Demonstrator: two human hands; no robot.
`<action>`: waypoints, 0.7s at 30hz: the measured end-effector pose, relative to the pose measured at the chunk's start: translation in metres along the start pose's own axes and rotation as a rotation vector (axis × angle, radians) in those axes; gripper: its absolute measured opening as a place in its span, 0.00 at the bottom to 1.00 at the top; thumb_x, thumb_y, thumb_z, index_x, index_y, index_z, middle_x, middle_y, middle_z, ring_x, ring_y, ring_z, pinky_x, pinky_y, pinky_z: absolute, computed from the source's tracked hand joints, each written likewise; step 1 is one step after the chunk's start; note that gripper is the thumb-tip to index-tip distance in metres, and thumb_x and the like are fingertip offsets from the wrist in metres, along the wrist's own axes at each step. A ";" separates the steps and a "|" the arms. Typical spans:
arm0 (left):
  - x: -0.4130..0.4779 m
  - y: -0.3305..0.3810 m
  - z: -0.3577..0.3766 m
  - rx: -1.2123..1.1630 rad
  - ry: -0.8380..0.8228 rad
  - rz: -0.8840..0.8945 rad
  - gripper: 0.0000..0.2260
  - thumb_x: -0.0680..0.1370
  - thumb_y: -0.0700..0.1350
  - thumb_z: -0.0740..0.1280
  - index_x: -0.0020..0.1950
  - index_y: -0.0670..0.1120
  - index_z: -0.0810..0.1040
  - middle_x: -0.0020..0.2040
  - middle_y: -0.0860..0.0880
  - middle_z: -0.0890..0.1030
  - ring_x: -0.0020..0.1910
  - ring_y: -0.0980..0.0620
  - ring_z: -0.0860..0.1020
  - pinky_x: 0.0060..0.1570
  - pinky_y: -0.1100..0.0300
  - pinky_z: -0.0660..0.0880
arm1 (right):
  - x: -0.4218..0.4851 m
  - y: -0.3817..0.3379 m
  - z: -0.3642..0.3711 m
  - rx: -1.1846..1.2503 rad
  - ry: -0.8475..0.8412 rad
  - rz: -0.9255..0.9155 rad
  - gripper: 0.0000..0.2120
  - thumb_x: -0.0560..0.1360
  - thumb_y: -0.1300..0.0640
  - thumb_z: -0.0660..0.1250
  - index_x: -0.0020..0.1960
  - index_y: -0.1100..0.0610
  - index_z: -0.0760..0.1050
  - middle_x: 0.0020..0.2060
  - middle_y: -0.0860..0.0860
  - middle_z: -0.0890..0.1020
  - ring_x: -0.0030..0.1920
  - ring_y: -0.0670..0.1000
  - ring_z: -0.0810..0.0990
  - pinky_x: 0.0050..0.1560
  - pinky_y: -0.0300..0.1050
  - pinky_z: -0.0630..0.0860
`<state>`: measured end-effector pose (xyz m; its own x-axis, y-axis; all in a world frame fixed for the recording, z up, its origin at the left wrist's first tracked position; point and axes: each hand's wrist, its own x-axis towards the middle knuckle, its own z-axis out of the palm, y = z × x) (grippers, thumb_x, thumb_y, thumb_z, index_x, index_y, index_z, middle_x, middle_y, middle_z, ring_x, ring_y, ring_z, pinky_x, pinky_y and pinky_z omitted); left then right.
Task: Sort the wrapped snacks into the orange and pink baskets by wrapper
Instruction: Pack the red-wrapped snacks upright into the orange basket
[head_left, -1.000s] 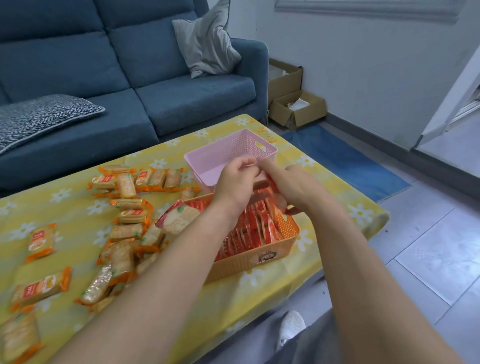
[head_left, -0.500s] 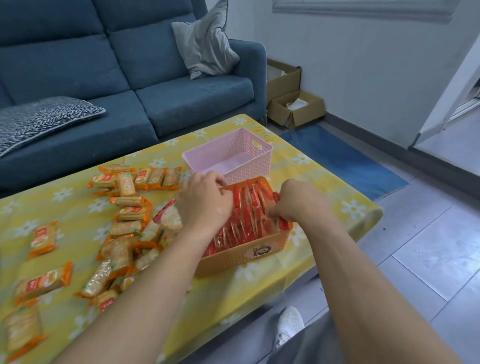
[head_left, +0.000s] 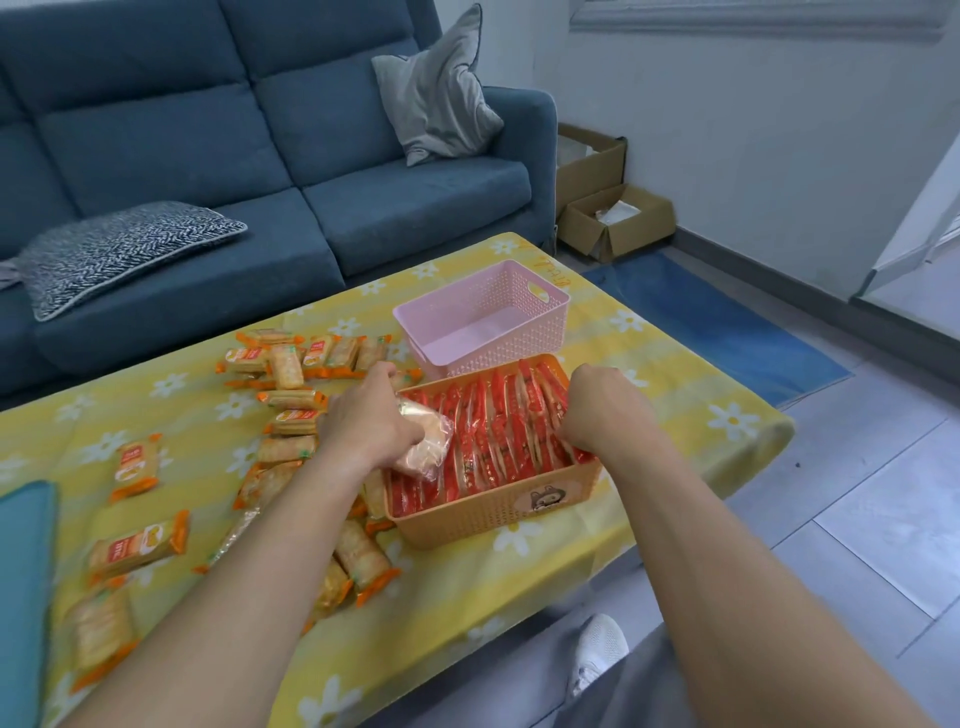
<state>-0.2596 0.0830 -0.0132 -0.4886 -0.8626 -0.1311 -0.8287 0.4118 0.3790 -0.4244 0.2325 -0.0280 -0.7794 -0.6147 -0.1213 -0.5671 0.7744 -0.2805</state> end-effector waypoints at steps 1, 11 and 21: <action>-0.001 -0.001 -0.003 -0.086 0.013 0.019 0.36 0.71 0.43 0.76 0.76 0.51 0.64 0.67 0.47 0.77 0.60 0.43 0.77 0.55 0.49 0.77 | 0.001 0.000 0.002 -0.002 0.007 0.011 0.11 0.74 0.68 0.64 0.38 0.59 0.64 0.38 0.54 0.73 0.41 0.59 0.79 0.35 0.47 0.74; -0.009 0.026 -0.001 -0.736 0.009 0.089 0.22 0.71 0.41 0.79 0.62 0.49 0.77 0.55 0.48 0.77 0.51 0.49 0.80 0.49 0.48 0.83 | 0.008 0.012 -0.029 0.706 -0.048 -0.077 0.12 0.81 0.51 0.64 0.50 0.57 0.82 0.41 0.56 0.85 0.34 0.50 0.79 0.33 0.44 0.76; -0.002 0.078 0.042 -1.105 -0.143 0.035 0.05 0.84 0.42 0.62 0.52 0.48 0.77 0.47 0.43 0.82 0.38 0.50 0.81 0.35 0.54 0.81 | 0.006 0.036 -0.046 0.889 -0.250 -0.095 0.10 0.77 0.61 0.70 0.56 0.51 0.80 0.45 0.52 0.80 0.41 0.49 0.78 0.38 0.42 0.78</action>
<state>-0.3347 0.1292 -0.0219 -0.5931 -0.7843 -0.1820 -0.1504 -0.1141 0.9820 -0.4617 0.2632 0.0049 -0.6017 -0.7639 -0.2335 -0.1323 0.3836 -0.9140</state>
